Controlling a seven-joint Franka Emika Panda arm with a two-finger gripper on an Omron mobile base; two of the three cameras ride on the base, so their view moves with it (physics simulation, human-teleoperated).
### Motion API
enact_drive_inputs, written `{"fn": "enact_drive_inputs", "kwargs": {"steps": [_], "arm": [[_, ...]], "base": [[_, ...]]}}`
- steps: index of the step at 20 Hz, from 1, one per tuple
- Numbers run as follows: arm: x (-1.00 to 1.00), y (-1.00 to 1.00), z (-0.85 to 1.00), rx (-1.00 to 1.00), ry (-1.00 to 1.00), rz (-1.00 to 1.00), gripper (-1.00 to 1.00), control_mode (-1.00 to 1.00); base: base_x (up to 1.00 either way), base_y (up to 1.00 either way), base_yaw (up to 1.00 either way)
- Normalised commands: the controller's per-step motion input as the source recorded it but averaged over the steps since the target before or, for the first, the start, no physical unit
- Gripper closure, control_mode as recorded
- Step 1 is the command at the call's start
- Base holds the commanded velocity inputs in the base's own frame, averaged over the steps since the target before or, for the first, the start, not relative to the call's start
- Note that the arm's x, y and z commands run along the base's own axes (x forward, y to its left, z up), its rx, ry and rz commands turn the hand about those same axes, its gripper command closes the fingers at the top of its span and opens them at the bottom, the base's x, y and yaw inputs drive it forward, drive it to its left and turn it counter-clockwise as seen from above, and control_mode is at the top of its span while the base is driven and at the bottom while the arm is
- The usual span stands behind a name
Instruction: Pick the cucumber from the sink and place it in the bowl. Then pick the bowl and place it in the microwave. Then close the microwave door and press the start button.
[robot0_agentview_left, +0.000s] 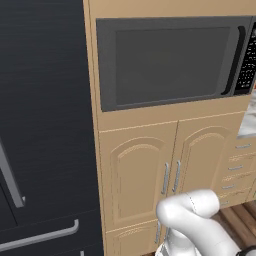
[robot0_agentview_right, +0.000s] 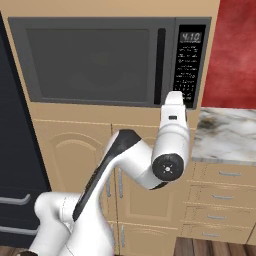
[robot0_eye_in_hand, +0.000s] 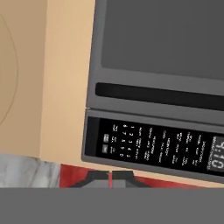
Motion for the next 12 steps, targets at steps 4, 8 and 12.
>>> {"fn": "enact_drive_inputs", "kwargs": {"steps": [4,8,12], "arm": [[0.41,0.00,-0.15,0.00,0.00,0.03,1.00,-1.00],[0.44,0.00,-0.10,0.00,0.00,0.00,1.00,-1.00],[0.50,0.10,0.00,0.00,0.00,0.00,1.00,-1.00]], "base": [[0.00,0.00,0.00],[0.00,0.00,0.00],[0.00,0.00,0.00]]}}
